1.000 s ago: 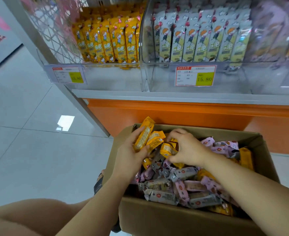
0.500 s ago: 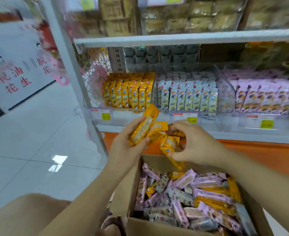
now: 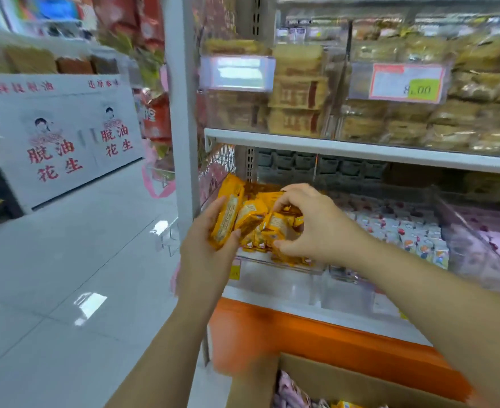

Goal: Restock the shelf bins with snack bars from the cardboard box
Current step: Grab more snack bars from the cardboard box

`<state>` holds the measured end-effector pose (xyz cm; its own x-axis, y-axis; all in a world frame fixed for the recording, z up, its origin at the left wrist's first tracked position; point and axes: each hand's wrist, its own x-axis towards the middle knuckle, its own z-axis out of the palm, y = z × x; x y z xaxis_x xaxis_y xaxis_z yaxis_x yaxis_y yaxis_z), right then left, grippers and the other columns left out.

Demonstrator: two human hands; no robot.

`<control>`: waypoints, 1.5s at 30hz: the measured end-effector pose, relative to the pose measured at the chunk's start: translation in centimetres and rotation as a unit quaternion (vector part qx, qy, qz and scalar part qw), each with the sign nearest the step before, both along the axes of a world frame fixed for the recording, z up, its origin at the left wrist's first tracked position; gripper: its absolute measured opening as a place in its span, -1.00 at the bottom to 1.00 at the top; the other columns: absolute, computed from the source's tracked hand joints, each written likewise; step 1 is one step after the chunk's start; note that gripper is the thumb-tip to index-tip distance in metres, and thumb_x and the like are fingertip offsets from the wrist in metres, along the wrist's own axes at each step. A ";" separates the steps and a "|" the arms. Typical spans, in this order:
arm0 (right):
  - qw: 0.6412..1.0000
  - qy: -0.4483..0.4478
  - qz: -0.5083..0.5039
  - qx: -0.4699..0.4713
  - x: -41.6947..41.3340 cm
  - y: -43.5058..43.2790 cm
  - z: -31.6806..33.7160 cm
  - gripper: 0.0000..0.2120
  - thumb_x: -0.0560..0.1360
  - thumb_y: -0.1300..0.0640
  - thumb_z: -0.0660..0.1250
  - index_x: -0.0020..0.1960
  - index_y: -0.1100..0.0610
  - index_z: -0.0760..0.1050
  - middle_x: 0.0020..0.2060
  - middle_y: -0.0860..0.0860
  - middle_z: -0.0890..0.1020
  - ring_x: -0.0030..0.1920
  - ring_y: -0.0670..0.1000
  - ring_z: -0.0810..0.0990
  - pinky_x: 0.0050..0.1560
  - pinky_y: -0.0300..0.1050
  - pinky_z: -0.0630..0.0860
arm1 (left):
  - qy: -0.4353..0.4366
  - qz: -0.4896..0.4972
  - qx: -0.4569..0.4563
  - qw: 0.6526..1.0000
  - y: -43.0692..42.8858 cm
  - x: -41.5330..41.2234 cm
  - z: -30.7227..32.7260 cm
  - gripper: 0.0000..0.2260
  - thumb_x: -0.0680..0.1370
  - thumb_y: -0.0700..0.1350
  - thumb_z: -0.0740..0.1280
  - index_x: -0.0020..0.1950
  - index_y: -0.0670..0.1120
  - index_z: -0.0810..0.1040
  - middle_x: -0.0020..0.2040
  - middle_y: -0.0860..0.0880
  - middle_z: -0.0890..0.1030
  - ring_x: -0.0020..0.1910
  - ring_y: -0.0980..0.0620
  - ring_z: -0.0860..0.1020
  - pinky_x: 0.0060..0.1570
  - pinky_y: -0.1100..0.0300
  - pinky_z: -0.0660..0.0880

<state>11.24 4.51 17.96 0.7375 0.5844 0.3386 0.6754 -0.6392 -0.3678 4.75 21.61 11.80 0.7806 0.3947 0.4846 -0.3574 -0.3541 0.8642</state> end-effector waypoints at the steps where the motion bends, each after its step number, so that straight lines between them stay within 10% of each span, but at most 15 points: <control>1: 1.000 0.008 0.003 -0.018 1.1 0.6 -0.3 -0.57 0.31 0.01 0.51 0.10 -0.04 0.43 0.23 -0.10 0.34 0.23 -0.14 0.33 0.21 -0.26 0.31 | 0.001 0.006 0.013 1.000 0.6 0.6 -0.2 -0.52 0.51 -0.22 0.39 0.35 0.16 0.41 0.26 0.08 0.53 0.23 0.11 0.52 0.24 0.10 0.48; 8: 0.961 0.166 0.037 -0.218 6.6 3.2 -2.0 -0.59 0.35 0.00 0.50 0.12 -0.08 0.41 0.04 -0.05 0.50 -0.02 -0.02 0.51 0.00 -0.07 0.49 | 0.001 0.024 -0.024 0.999 3.6 2.6 -1.2 -0.53 0.50 -0.25 0.40 0.27 0.21 0.45 0.15 0.27 0.55 0.10 0.33 0.53 0.00 0.54 0.41; 13: 0.892 0.269 0.037 -0.362 8.1 4.1 -1.5 -0.46 0.46 -0.11 0.38 0.39 -0.05 0.34 0.33 -0.08 0.37 0.26 -0.04 0.37 0.30 -0.11 0.35 | 0.014 -0.003 -0.017 1.000 3.4 3.3 -2.0 -0.53 0.49 -0.28 0.39 0.29 0.16 0.49 0.18 0.21 0.56 0.11 0.31 0.54 0.10 0.42 0.46; 17: 0.923 0.256 0.064 -0.281 8.0 3.1 -1.2 -0.42 0.43 -0.18 0.38 0.40 -0.09 0.33 0.35 -0.20 0.36 0.36 -0.15 0.33 0.29 -0.26 0.27 | 0.031 0.001 0.013 0.999 2.8 4.1 -2.1 -0.51 0.49 -0.24 0.42 0.27 0.24 0.45 0.16 0.30 0.51 0.13 0.36 0.50 0.04 0.50 0.44; 25: 0.976 0.212 0.039 0.001 7.7 2.1 -2.0 -0.71 0.40 -0.04 0.46 0.06 -0.13 0.46 -0.06 -0.13 0.57 -0.17 -0.12 0.60 -0.03 -0.14 0.58 | 0.080 -0.084 0.063 0.991 1.4 5.7 -1.7 -0.53 0.51 -0.21 0.40 0.31 0.20 0.43 0.18 0.38 0.45 0.16 0.51 0.41 0.07 0.55 0.37; 28: 0.977 0.143 0.026 -0.158 7.8 1.3 -2.0 -0.73 0.40 -0.02 0.47 0.02 -0.08 0.45 -0.18 -0.20 0.48 -0.23 -0.20 0.48 -0.28 -0.32 0.40 | 0.092 -0.093 0.065 0.989 0.9 5.8 -1.3 -0.56 0.51 -0.17 0.40 0.29 0.22 0.43 0.11 0.46 0.41 0.06 0.63 0.36 -0.02 0.63 0.32; 33: 0.932 0.125 -0.006 -0.339 8.0 0.8 -2.5 -0.68 0.40 -0.09 0.43 0.11 -0.06 0.50 -0.02 -0.13 0.54 -0.01 -0.08 0.51 0.00 -0.12 0.52 | 0.109 -0.079 -0.013 0.991 1.3 6.0 -1.2 -0.70 0.48 -0.14 0.43 0.11 0.06 0.41 -0.05 0.22 0.57 -0.14 0.33 0.58 -0.22 0.48 0.45; 38: 0.987 0.144 -0.013 -0.075 8.2 1.6 -2.1 -0.61 0.36 -0.09 0.48 0.08 -0.15 0.37 0.03 -0.25 0.45 -0.03 -0.16 0.53 -0.18 -0.28 0.45 | 0.130 -0.081 -0.077 0.985 2.1 6.0 -1.2 -0.74 0.42 -0.05 0.51 0.04 0.03 0.51 -0.09 0.01 0.66 -0.19 0.10 0.64 -0.25 0.24 0.58; 45: 0.959 0.230 0.053 0.156 8.0 2.7 -1.8 -0.67 0.41 0.11 0.47 0.01 -0.18 0.40 0.13 -0.07 0.50 -0.16 -0.09 0.64 -0.05 -0.06 0.61 | 0.147 -0.128 -0.198 0.961 3.0 5.8 -0.6 -0.71 0.45 0.06 0.35 -0.04 -0.15 0.63 -0.24 -0.05 0.66 -0.26 0.04 0.66 -0.38 0.33 0.47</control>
<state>19.22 7.20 16.11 0.7930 0.5874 0.1616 0.4507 -0.3872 -0.8043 10.57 24.63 11.20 0.9569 0.2794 0.0789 -0.1082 0.0909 0.9900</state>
